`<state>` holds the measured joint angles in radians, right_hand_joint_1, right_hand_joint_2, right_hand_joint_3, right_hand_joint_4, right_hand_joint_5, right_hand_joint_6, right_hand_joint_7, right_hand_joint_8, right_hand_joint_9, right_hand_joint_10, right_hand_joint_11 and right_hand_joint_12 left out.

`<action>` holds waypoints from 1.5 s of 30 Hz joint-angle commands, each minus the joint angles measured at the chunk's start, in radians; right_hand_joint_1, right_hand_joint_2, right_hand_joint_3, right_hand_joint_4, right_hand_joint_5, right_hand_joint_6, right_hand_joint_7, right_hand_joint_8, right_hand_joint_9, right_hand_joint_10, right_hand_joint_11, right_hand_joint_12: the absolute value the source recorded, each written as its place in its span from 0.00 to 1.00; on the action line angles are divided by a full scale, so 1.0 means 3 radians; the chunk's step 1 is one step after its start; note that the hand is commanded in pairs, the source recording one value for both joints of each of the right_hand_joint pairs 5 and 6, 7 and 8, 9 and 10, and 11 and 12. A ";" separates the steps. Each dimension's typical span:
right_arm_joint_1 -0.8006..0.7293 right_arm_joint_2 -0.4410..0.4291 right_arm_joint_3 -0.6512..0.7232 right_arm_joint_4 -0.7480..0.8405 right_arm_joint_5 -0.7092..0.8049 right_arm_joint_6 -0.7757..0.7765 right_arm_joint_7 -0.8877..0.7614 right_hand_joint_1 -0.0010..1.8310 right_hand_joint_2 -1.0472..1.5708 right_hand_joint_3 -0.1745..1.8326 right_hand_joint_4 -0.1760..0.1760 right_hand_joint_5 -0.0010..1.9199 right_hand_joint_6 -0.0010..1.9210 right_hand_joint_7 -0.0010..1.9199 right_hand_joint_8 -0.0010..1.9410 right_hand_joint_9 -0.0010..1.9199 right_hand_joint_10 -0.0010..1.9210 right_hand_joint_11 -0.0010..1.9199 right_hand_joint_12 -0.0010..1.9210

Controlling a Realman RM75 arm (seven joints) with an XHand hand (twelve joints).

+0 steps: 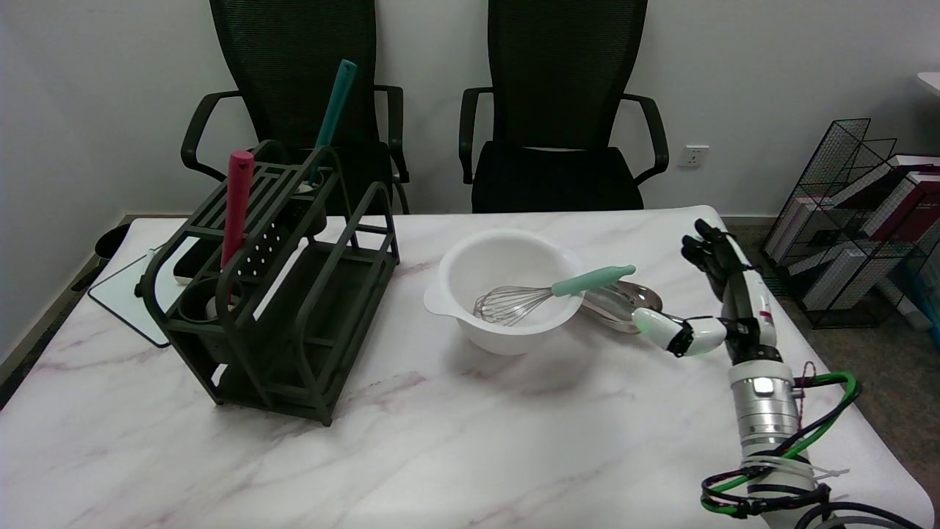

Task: Pick up the whisk.

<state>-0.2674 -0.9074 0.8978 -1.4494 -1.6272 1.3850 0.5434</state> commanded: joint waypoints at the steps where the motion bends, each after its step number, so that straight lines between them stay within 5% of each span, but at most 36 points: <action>1: 0.0156 -0.0201 -0.0530 -0.0244 -0.0067 0.0062 0.0878 0.58 0.27 0.68 0.50 0.10 0.10 0.17 0.17 0.16 0.16 0.09 0.09; 11: 0.0487 -0.0585 -0.0536 0.0446 -0.0028 -0.0053 0.1250 0.54 0.34 0.53 0.50 0.06 0.06 0.14 0.13 0.13 0.13 0.07 0.07; 24: 0.0968 -0.0890 -0.0529 0.1324 -0.0020 -0.0111 0.1753 0.53 0.35 0.53 0.50 0.06 0.06 0.14 0.13 0.13 0.13 0.07 0.07; 45: 0.1305 -0.1167 -0.0630 0.1728 -0.0016 -0.0325 0.1859 0.50 0.39 0.49 0.50 0.07 0.07 0.12 0.12 0.10 0.10 0.00 0.00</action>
<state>0.0508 -1.1876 0.7229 -1.0458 -1.6346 1.3404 1.0489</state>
